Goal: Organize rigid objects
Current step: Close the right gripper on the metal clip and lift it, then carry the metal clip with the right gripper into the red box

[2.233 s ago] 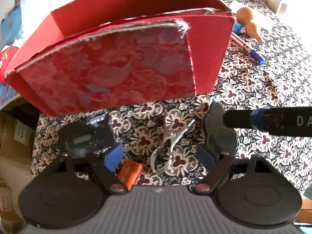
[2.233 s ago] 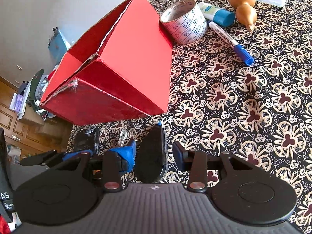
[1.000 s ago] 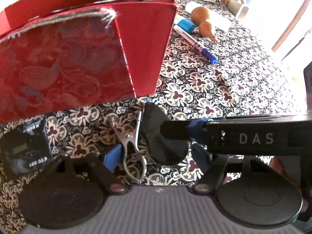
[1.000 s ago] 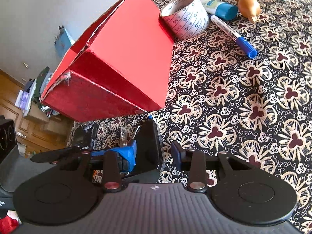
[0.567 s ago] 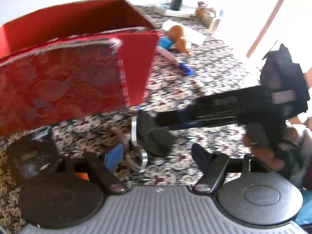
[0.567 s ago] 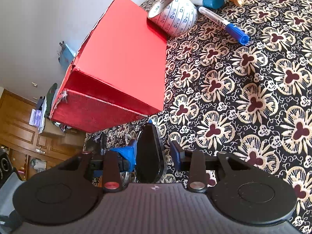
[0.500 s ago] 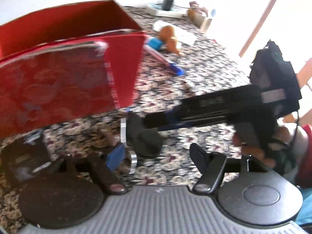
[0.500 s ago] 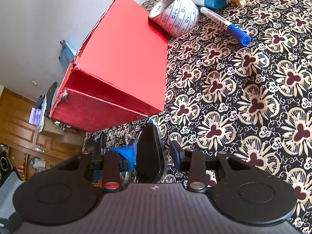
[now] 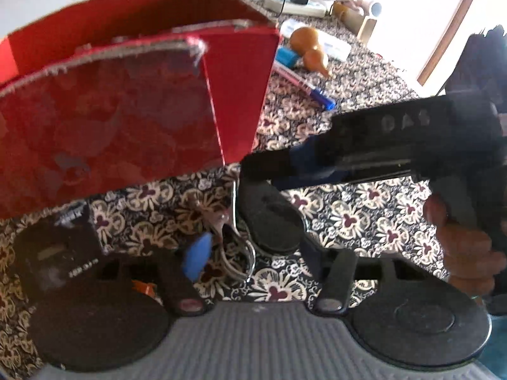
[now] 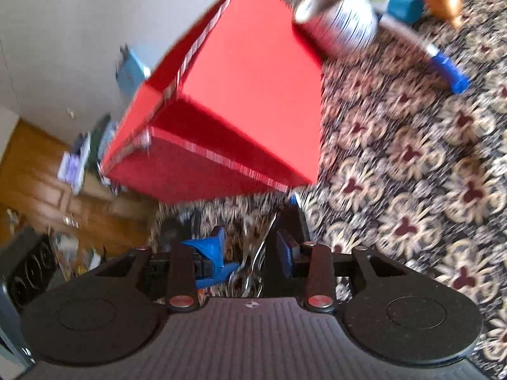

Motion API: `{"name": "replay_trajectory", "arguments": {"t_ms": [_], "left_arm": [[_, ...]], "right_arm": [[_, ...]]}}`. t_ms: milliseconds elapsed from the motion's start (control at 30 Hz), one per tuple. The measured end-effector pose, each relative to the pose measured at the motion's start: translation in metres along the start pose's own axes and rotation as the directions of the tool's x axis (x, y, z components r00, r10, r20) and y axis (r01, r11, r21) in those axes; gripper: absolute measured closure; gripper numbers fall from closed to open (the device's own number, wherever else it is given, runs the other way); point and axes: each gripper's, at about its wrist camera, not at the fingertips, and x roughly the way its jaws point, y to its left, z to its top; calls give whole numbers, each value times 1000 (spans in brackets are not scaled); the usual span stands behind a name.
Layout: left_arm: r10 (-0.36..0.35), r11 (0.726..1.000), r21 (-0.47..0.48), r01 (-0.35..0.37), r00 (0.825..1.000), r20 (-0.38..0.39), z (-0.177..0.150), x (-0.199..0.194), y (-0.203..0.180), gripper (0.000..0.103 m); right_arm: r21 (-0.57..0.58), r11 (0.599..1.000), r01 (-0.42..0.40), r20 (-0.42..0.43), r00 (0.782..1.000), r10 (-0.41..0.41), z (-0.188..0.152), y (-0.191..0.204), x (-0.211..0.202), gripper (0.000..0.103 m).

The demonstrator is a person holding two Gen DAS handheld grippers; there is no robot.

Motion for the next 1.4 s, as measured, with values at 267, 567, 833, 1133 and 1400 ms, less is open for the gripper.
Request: {"name": "replay_trajectory", "arguments": {"t_ms": [267, 567, 833, 1133, 1400], "left_arm": [[2, 999, -39, -1, 1000, 29, -5, -1, 18, 65], [5, 999, -41, -3, 999, 49, -5, -9, 32, 73], [-14, 999, -30, 17, 996, 93, -6, -30, 35, 78], [-41, 998, -47, 48, 991, 129, -7, -49, 46, 81], [-74, 996, -24, 82, 970, 231, 9, -87, 46, 83]], "right_arm": [[33, 999, -6, 14, 1000, 6, 1, 1, -4, 85], [-17, 998, 62, -29, 998, -62, -10, 22, 7, 84], [123, 992, 20, -67, 998, -12, -7, 13, 21, 84], [203, 973, -108, -46, 992, 120, -1, 19, 11, 94], [159, 966, -204, 49, 979, 199, 14, 46, -22, 97]]}}
